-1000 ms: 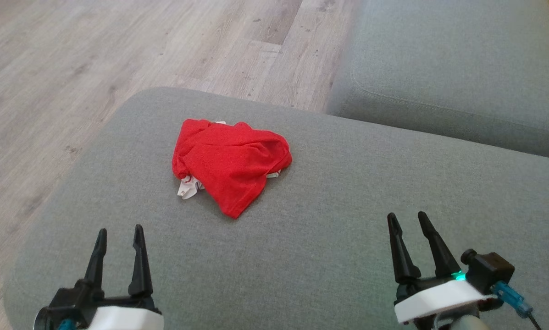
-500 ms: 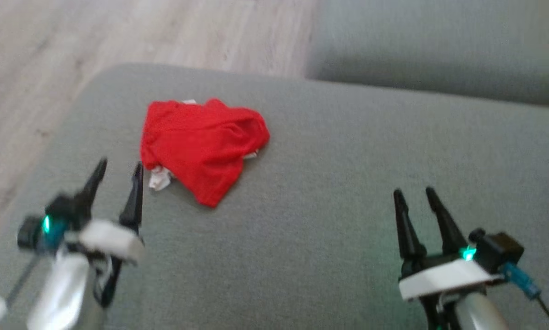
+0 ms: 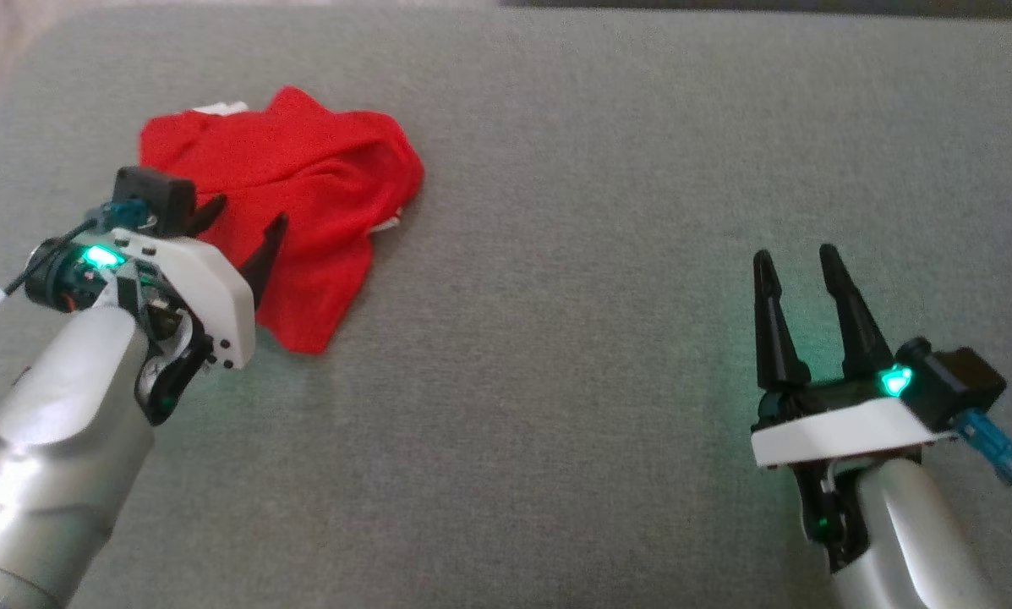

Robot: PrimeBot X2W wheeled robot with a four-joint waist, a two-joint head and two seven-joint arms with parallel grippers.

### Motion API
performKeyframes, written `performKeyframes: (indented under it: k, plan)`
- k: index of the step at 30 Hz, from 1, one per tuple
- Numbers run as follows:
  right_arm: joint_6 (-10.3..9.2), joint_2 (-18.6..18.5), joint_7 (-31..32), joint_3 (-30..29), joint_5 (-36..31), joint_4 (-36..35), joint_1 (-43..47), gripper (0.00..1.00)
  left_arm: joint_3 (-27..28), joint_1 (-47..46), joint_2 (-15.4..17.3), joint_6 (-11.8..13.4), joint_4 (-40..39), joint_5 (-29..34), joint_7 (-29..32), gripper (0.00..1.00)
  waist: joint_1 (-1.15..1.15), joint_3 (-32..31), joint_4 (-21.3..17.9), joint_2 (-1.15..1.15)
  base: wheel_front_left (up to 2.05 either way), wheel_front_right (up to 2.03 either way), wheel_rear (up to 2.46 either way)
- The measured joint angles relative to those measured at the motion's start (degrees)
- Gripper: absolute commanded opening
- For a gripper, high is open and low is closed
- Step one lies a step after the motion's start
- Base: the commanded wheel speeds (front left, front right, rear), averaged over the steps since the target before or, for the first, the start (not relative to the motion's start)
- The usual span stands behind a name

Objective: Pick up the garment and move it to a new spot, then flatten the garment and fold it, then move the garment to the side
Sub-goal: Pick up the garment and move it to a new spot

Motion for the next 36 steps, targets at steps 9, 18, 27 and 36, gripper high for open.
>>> performKeyframes:
  k: [9, 18, 27, 36]
  plan:
    - [0.00, 0.0, 0.0, -0.3, -0.4, -0.5, -2.5, 1.00, -13.0, -4.6, 5.0, 0.0, -0.4, -14.0, 3.6, 1.00, -0.01, 4.9, -3.7, 0.00, 0.00, 0.00, 0.00]
    - [0.00, 0.0, 0.0, -0.2, -0.4, -0.1, -2.6, 1.00, -19.6, -6.4, 5.7, 0.0, 2.1, -19.0, -3.3, 0.00, -0.02, 4.1, -5.4, 0.00, 0.00, 0.00, 0.00]
    - [0.00, 0.0, 0.0, 1.0, -0.3, 1.9, -1.8, 1.00, -18.6, -6.9, 3.6, 0.0, 2.1, -22.0, -22.0, 0.00, -0.03, -2.6, -6.7, 0.00, 0.00, 0.00, 0.00]
    - [0.00, 0.0, 0.0, 2.6, 0.2, 2.4, 0.1, 1.00, -18.7, -7.5, -2.4, 0.0, -2.4, -20.8, -25.9, 0.00, -0.03, -6.9, -10.3, 0.00, 0.00, 0.00, 0.00]
